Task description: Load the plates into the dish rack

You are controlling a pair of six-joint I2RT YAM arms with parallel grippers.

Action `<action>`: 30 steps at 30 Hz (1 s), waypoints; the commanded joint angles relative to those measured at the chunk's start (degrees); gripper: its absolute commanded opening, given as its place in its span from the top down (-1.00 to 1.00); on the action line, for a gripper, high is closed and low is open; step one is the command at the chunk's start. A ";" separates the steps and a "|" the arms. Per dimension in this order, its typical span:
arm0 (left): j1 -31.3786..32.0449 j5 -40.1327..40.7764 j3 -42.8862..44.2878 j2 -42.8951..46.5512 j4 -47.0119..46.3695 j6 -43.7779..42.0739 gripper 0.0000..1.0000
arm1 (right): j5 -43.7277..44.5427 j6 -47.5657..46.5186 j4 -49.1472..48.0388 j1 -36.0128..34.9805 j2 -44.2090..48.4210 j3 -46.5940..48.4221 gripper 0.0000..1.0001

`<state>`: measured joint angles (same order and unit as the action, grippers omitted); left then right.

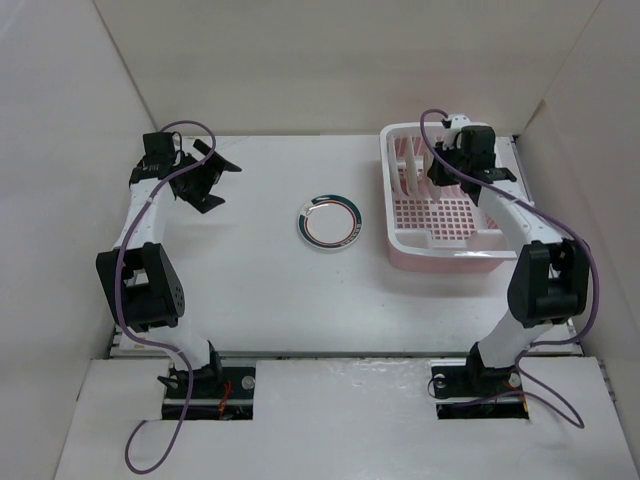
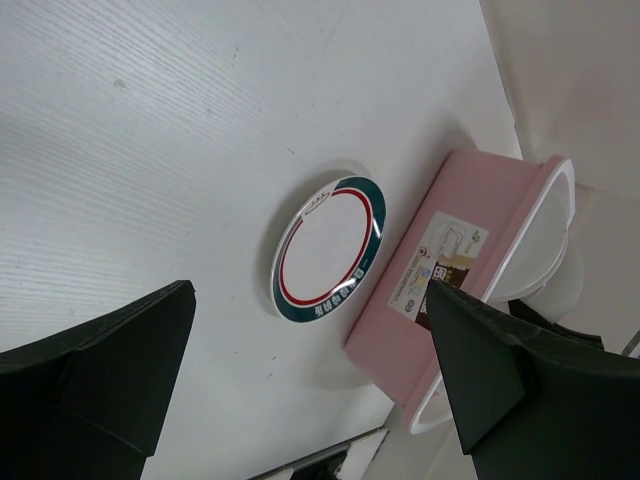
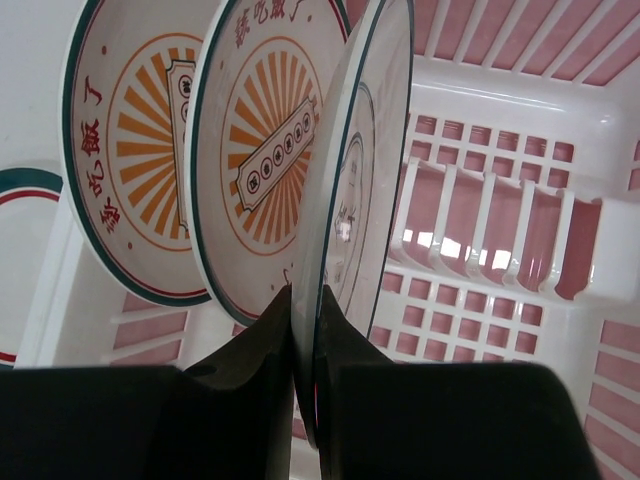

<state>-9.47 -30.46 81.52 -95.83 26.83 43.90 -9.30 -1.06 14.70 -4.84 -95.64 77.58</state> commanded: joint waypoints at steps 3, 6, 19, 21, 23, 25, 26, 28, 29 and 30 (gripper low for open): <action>-0.02 0.05 1.98 0.47 -0.11 -1.10 -1.00 | 1.04 0.44 -5.91 0.71 -0.87 3.98 1.00; 0.51 0.05 1.98 0.47 -0.11 -1.10 -1.00 | 1.04 0.97 -5.91 0.71 -1.40 4.51 1.00; 1.04 0.05 1.98 -0.06 -0.11 -1.62 -1.00 | 1.04 0.97 -5.91 0.71 -3.95 6.18 0.75; 1.04 0.05 1.98 -0.06 -0.11 -1.62 -1.00 | 1.04 0.97 -5.91 0.71 -3.95 5.65 0.75; 1.04 0.05 1.98 -0.06 -0.64 -1.62 -1.00 | 1.04 0.97 -5.91 0.71 -3.95 5.65 0.75; 1.04 0.05 1.46 -0.06 -0.64 -1.62 -1.00 | 1.04 0.97 -5.91 0.71 -3.95 5.65 0.73; 1.04 0.05 1.45 -0.06 -0.64 -1.62 -1.00 | 1.04 0.97 -5.91 0.71 -3.95 5.65 0.62; 1.04 0.05 1.45 0.47 -0.64 -1.62 -1.00 | 1.04 0.97 -5.91 0.71 -3.95 5.65 0.57; 1.04 0.05 1.45 0.47 -0.64 -1.62 -1.00 | 1.04 0.97 -5.91 0.71 -3.95 5.65 0.51; 1.04 0.05 0.93 0.47 -0.64 -1.62 -1.00 | 1.04 0.97 -5.91 0.71 -3.95 5.65 0.51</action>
<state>-8.58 -30.30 81.52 -95.94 26.81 43.44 -8.58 -0.34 12.78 -4.49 -99.92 80.53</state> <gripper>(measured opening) 0.997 0.242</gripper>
